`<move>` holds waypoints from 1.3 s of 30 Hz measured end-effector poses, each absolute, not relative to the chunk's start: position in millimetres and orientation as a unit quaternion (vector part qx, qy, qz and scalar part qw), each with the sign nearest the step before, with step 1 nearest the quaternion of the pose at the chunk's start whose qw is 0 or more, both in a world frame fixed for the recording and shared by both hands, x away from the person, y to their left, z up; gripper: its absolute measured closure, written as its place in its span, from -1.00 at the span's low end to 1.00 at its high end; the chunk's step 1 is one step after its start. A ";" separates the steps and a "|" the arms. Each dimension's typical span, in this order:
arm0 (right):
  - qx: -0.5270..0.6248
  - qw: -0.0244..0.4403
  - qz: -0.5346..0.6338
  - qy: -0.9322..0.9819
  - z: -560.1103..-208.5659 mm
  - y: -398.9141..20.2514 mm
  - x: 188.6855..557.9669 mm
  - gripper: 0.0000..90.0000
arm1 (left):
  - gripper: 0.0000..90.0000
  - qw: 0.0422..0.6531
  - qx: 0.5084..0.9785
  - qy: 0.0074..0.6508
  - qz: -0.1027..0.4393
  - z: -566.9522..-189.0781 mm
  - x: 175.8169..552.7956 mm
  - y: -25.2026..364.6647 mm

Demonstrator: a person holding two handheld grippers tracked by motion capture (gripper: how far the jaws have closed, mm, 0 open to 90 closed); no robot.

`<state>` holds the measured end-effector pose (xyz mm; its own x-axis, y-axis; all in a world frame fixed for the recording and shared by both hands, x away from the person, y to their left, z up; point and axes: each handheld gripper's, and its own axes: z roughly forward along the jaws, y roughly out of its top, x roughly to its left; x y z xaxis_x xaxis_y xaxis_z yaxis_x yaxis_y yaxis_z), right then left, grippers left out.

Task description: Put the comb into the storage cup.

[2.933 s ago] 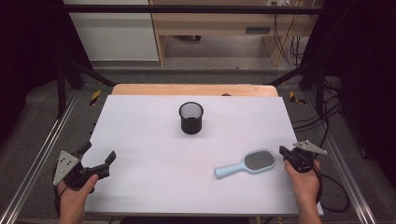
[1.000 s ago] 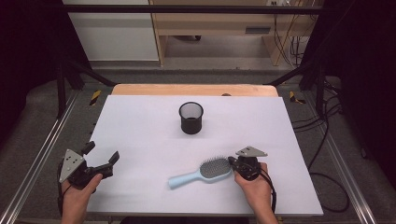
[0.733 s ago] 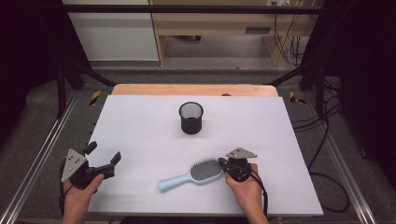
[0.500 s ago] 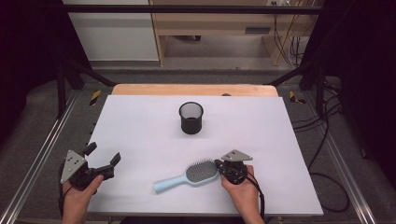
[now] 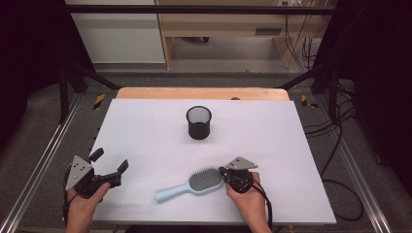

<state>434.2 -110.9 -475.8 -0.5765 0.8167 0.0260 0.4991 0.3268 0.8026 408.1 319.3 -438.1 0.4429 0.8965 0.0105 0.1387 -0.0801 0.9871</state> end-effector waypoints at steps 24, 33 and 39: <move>0.411 0.214 0.428 0.776 -449.8 -151.0 435.7 -0.49 | -0.95 0.529 0.737 0.335 0.255 -411.6 409.1 264.8; 0.393 0.254 0.467 0.751 -452.1 -177.1 429.9 -0.89 | -0.96 0.502 0.772 0.315 0.230 -414.2 409.7 239.6; 0.402 0.260 0.474 0.739 -453.5 -185.9 428.6 -0.88 | -0.95 0.485 0.794 0.299 0.210 -418.8 412.5 224.0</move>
<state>428.6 -185.9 -453.5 -0.5421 0.8403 -0.0040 0.3472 0.2284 0.9096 412.5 224.0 -418.8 0.7329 0.6789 0.0438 0.2710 -0.3504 0.8966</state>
